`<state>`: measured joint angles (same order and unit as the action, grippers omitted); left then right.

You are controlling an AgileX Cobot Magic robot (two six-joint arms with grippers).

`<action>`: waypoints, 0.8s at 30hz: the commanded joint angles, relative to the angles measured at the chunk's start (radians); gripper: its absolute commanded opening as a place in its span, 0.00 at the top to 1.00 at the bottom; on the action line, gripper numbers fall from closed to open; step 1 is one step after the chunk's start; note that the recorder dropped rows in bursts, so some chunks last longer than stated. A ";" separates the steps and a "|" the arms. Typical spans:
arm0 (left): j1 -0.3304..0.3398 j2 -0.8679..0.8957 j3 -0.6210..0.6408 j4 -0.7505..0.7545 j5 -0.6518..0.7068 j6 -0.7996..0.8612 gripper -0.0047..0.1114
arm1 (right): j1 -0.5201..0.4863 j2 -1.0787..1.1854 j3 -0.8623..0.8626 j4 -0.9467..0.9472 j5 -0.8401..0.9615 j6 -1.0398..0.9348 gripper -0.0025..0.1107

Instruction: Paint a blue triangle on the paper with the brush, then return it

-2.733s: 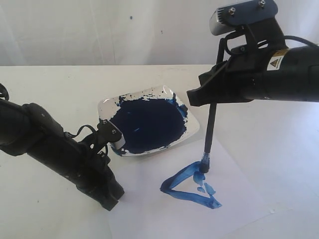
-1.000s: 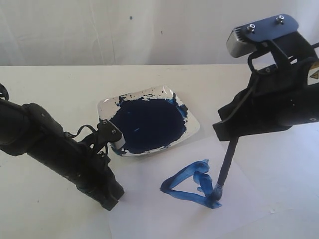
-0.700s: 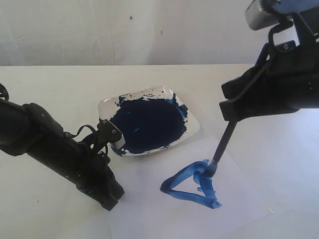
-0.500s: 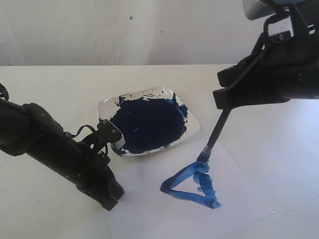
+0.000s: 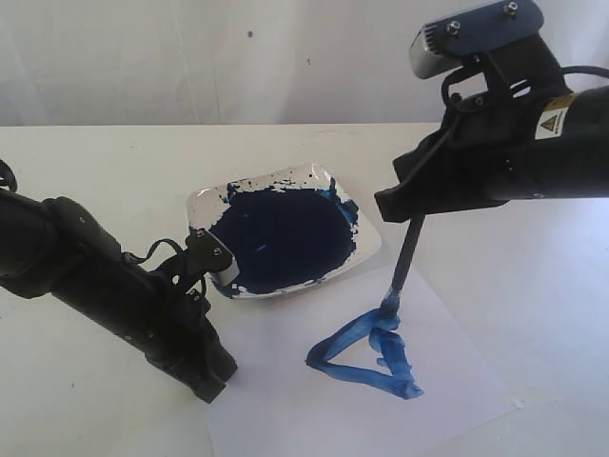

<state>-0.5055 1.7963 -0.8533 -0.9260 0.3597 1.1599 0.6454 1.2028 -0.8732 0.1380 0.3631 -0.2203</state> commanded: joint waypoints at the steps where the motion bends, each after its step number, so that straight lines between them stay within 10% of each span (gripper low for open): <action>1: -0.006 0.007 0.004 -0.011 0.028 -0.001 0.96 | -0.008 0.006 -0.003 -0.009 -0.015 -0.003 0.98; 24: -0.006 0.007 0.004 -0.013 0.029 -0.001 0.96 | -0.008 -0.098 -0.003 -0.005 0.200 0.015 0.98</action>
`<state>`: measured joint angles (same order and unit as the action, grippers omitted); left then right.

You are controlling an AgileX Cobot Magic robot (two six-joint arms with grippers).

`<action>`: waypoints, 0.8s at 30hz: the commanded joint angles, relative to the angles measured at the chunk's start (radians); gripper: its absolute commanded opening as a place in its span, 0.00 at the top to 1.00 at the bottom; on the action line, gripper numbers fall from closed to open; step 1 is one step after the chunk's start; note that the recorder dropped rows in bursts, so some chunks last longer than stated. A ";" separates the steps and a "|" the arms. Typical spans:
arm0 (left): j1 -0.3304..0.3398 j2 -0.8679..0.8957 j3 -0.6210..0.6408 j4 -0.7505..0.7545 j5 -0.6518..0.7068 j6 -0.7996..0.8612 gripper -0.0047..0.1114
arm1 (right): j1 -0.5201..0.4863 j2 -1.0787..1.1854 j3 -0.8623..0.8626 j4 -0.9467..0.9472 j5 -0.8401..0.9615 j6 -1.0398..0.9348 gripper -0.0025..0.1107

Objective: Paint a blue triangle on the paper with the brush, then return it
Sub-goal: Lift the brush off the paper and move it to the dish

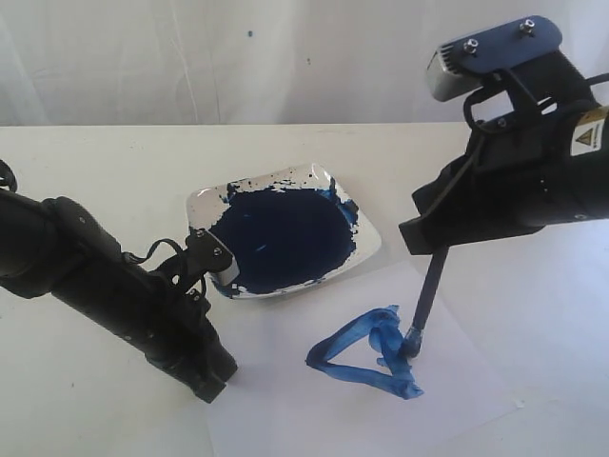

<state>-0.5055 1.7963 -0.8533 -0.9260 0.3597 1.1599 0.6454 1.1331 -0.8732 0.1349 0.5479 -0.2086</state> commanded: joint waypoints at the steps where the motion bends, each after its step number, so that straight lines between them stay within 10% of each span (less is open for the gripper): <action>1: -0.006 0.007 0.004 -0.013 0.029 -0.001 0.96 | -0.008 -0.036 -0.003 -0.002 0.017 0.003 0.98; 24: -0.006 -0.114 -0.059 0.107 0.036 -0.129 0.96 | -0.008 -0.187 -0.003 0.007 -0.096 0.015 0.98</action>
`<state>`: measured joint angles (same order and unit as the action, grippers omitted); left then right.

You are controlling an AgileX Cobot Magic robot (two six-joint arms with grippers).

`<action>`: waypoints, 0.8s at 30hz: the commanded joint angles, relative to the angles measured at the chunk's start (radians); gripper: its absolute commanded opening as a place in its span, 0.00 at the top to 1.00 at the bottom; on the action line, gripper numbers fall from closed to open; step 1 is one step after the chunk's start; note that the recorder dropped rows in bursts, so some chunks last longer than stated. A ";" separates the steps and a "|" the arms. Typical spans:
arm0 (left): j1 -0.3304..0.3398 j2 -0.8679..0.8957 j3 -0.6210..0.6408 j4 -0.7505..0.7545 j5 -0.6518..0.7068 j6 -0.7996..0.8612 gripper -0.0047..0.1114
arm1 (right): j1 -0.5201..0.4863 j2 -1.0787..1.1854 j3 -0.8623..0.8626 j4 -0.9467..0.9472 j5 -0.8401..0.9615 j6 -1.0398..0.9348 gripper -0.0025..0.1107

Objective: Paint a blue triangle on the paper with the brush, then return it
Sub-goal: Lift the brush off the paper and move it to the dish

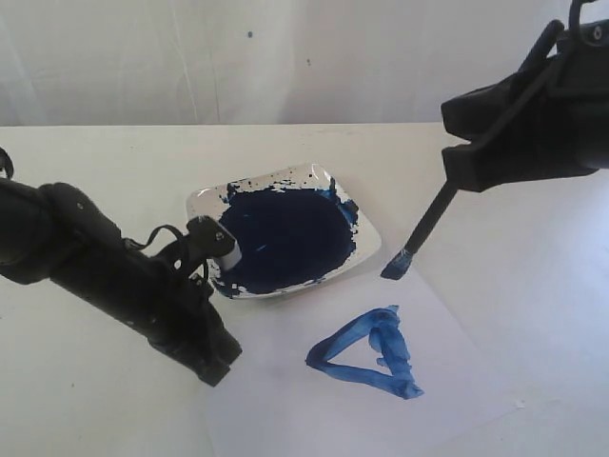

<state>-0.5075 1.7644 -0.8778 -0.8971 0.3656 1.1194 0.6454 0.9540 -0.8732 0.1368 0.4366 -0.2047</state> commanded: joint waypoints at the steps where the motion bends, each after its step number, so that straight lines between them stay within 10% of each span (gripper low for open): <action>1: -0.004 -0.146 -0.054 0.186 0.031 -0.169 0.96 | -0.008 -0.008 -0.003 0.005 0.018 0.076 0.98; 6: 0.027 -0.438 -0.050 0.637 0.102 -0.614 0.96 | -0.008 0.005 -0.003 -0.053 -0.128 0.240 0.98; 16: 0.047 -0.896 0.150 0.635 0.120 -0.751 0.96 | -0.132 0.265 -0.112 -0.073 -0.258 0.483 0.98; 24: 0.047 -1.021 0.159 0.628 0.296 -0.751 0.96 | -0.169 0.415 -0.273 0.184 -0.186 0.309 0.98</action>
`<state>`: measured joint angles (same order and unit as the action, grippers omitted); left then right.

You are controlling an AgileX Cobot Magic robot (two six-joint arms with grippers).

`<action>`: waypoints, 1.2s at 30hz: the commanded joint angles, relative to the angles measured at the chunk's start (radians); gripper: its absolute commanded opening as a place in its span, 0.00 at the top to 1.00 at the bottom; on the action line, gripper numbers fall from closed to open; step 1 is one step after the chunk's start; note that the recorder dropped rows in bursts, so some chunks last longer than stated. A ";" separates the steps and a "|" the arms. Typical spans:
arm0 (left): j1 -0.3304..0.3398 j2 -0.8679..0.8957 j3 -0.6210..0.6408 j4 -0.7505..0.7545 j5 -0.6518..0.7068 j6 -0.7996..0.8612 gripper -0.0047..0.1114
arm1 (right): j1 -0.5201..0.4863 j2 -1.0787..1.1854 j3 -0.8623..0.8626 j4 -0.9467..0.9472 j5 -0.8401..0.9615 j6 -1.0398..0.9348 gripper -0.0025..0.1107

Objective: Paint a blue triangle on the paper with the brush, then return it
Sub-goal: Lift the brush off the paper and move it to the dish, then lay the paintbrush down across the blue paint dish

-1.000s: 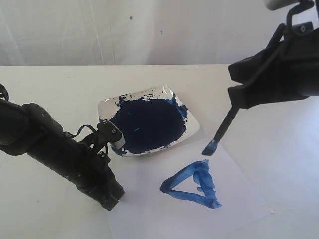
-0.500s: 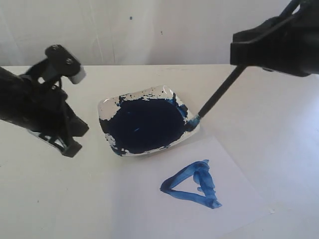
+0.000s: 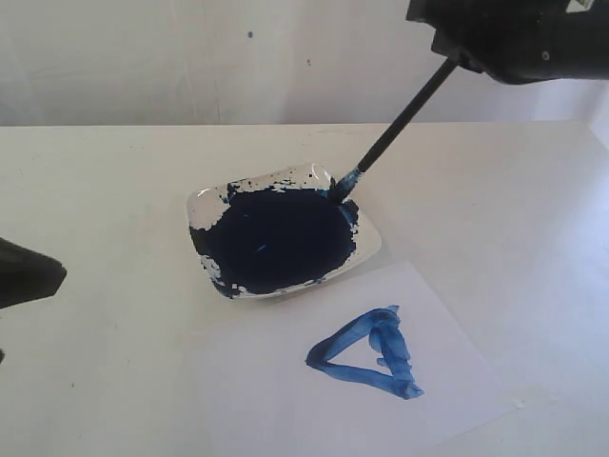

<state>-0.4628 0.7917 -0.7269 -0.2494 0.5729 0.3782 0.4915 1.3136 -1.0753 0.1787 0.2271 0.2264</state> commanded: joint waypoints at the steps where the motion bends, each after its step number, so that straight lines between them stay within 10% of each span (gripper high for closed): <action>1: 0.002 -0.056 0.009 -0.019 0.109 -0.009 0.96 | -0.015 0.072 -0.091 0.208 0.035 -0.185 0.98; 10: 0.002 -0.064 0.009 0.080 0.244 -0.033 0.96 | -0.079 0.236 -0.250 0.787 0.222 -0.695 0.98; 22: 0.002 -0.064 0.063 0.030 0.204 -0.035 0.96 | -0.303 0.472 -0.309 1.285 0.424 -0.771 0.98; 36: 0.002 -0.064 0.087 0.011 0.179 -0.035 0.96 | -0.318 0.803 -0.309 1.562 0.614 -0.878 0.98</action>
<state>-0.4628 0.7356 -0.6466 -0.2182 0.7452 0.3522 0.1802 2.0813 -1.3819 1.6842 0.8136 -0.6127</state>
